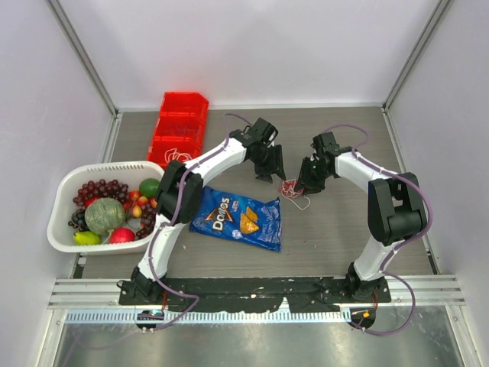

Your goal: Untangle the cables

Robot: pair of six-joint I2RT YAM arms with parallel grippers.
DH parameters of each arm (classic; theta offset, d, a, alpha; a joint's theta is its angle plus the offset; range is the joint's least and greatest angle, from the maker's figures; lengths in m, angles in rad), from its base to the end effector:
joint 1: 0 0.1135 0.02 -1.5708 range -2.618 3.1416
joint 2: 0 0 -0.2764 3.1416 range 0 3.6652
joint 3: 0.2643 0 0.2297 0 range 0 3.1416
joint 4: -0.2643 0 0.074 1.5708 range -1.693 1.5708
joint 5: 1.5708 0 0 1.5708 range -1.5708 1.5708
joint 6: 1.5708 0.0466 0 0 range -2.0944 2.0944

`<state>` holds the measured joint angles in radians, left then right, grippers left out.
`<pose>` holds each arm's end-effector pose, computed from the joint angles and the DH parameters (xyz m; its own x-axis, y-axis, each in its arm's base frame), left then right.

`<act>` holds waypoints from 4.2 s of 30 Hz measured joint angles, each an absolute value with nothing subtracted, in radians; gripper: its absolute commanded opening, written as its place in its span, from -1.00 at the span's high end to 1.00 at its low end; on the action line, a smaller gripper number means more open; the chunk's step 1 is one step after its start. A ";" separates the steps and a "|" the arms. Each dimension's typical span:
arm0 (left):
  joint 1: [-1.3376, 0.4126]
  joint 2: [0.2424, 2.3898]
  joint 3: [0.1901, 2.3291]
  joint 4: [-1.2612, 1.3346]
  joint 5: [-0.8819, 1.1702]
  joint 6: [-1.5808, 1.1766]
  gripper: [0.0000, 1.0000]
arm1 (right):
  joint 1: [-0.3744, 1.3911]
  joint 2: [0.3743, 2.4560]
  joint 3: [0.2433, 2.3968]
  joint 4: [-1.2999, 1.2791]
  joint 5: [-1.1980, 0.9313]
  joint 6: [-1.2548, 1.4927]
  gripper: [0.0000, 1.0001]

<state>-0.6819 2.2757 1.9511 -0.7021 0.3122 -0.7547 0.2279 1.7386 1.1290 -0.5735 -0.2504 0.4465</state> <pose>0.3711 -0.3197 0.2089 -0.9794 -0.0447 -0.1971 0.0718 0.8347 -0.5461 0.3163 0.0852 0.1980 -0.9474 0.2097 -0.2419 0.1097 0.9225 0.3702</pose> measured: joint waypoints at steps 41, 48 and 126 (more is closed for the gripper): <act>-0.738 2.281 2.037 -0.758 0.255 -0.753 1.00 | 0.253 1.699 1.108 -0.518 -0.260 0.482 -0.20; -0.739 2.208 2.008 -0.748 0.303 -0.782 1.00 | 0.255 1.679 1.067 -0.442 -0.270 0.521 -0.18; -0.686 1.973 1.714 -0.295 0.596 -1.176 1.00 | 0.123 1.489 0.701 0.332 -0.767 1.025 -0.23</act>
<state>-0.6861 1.9732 1.7138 -0.2955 0.5961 -1.1755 0.1234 1.4891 0.7010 0.3325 -0.7670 1.0252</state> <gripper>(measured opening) 0.012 0.616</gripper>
